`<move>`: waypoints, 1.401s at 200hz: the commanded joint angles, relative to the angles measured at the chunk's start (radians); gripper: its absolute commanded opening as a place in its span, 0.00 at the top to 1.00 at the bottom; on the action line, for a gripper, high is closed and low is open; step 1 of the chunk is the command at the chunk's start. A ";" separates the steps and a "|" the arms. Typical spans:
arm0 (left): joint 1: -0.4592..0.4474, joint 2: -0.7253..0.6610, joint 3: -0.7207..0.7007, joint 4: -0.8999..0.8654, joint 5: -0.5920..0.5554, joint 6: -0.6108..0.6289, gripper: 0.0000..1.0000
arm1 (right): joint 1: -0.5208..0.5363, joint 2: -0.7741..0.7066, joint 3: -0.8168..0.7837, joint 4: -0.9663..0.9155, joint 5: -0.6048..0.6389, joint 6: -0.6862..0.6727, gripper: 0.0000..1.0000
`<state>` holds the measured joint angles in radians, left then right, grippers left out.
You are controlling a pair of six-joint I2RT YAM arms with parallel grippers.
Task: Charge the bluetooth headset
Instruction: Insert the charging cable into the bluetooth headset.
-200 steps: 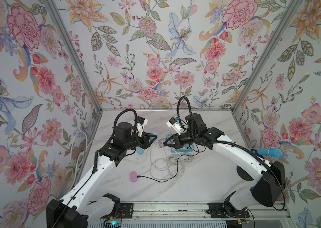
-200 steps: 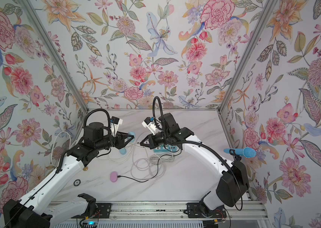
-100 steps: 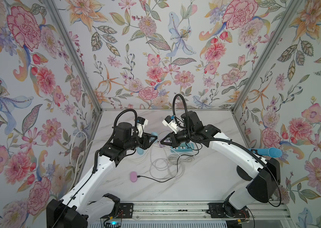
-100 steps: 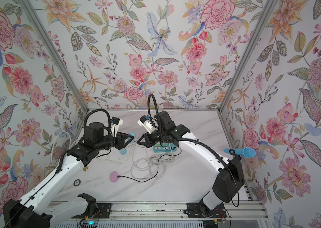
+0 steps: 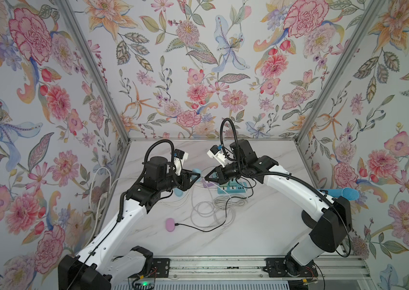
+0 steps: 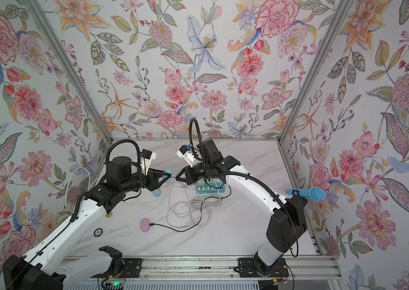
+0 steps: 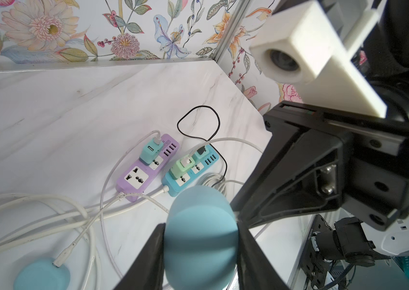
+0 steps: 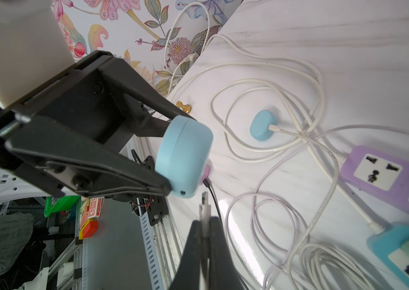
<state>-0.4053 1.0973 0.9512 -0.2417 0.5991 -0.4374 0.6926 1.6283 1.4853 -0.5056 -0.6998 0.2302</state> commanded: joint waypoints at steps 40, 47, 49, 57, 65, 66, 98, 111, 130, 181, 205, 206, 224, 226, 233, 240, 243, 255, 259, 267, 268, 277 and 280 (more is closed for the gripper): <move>-0.005 -0.009 -0.004 0.027 0.006 -0.003 0.82 | -0.005 -0.020 0.028 -0.006 -0.036 -0.028 1.00; -0.004 -0.006 -0.002 0.026 0.008 -0.001 0.82 | -0.005 -0.026 0.023 -0.008 -0.036 -0.026 1.00; -0.004 -0.005 -0.002 0.026 0.008 -0.001 0.82 | -0.005 -0.028 0.022 -0.007 -0.035 -0.026 1.00; -0.004 -0.004 0.000 0.026 0.008 0.000 0.82 | -0.005 -0.033 0.017 -0.007 -0.035 -0.026 1.00; -0.005 -0.001 0.001 0.025 0.007 0.002 0.82 | -0.005 -0.038 0.013 -0.008 -0.034 -0.027 1.00; -0.006 0.000 0.001 0.025 0.007 0.002 0.82 | -0.005 -0.039 0.012 -0.008 -0.033 -0.026 1.00; -0.005 0.004 0.006 0.024 0.010 0.004 0.82 | -0.007 -0.045 0.009 -0.007 -0.030 -0.026 1.00; -0.004 0.007 0.008 0.021 0.008 0.005 0.82 | -0.007 -0.047 0.009 -0.008 -0.030 -0.028 1.00; -0.004 0.009 0.008 0.022 0.011 0.002 0.82 | -0.010 -0.044 0.016 -0.008 -0.030 -0.029 1.00; -0.004 0.010 0.006 0.025 0.013 0.000 0.82 | -0.002 -0.016 0.034 -0.006 -0.040 -0.025 1.00; -0.004 0.013 0.003 0.029 0.014 0.001 0.82 | 0.003 -0.010 0.043 -0.007 -0.043 -0.025 1.00; -0.004 0.013 0.003 0.029 0.014 0.000 0.82 | 0.004 -0.010 0.043 -0.006 -0.043 -0.025 1.00; -0.004 0.013 0.001 0.033 0.014 -0.001 0.82 | 0.006 -0.007 0.049 -0.007 -0.044 -0.025 1.00; -0.004 0.013 0.001 0.033 0.014 -0.001 0.82 | 0.007 -0.006 0.049 -0.006 -0.044 -0.025 1.00; -0.004 0.013 0.001 0.033 0.013 -0.002 0.82 | 0.009 -0.004 0.049 -0.006 -0.045 -0.025 1.00; -0.004 0.013 0.001 0.035 0.014 -0.001 0.82 | 0.010 -0.001 0.049 -0.006 -0.047 -0.025 1.00; -0.004 0.014 0.001 0.035 0.014 -0.001 0.82 | 0.012 -0.001 0.049 -0.006 -0.047 -0.025 1.00; -0.004 0.015 0.004 0.037 0.014 -0.004 0.82 | 0.016 0.004 0.049 -0.006 -0.047 -0.025 1.00; -0.004 0.017 0.004 0.038 0.014 -0.004 0.82 | 0.017 0.004 0.049 -0.006 -0.046 -0.025 1.00; -0.005 0.017 0.007 0.040 0.016 -0.006 0.82 | 0.020 0.008 0.046 -0.007 -0.044 -0.025 1.00; -0.005 0.017 0.007 0.039 0.016 -0.006 0.82 | 0.020 0.007 0.045 -0.006 -0.044 -0.025 1.00; -0.004 0.016 0.010 0.040 0.019 -0.006 0.82 | 0.019 0.008 0.041 -0.006 -0.042 -0.026 1.00; -0.005 0.017 0.011 0.038 0.020 -0.005 0.82 | 0.019 0.008 0.039 -0.006 -0.039 -0.026 1.00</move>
<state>-0.4053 1.1072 0.9504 -0.2386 0.5983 -0.4374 0.7044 1.6196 1.5055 -0.5060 -0.7261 0.2230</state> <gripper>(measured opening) 0.432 0.048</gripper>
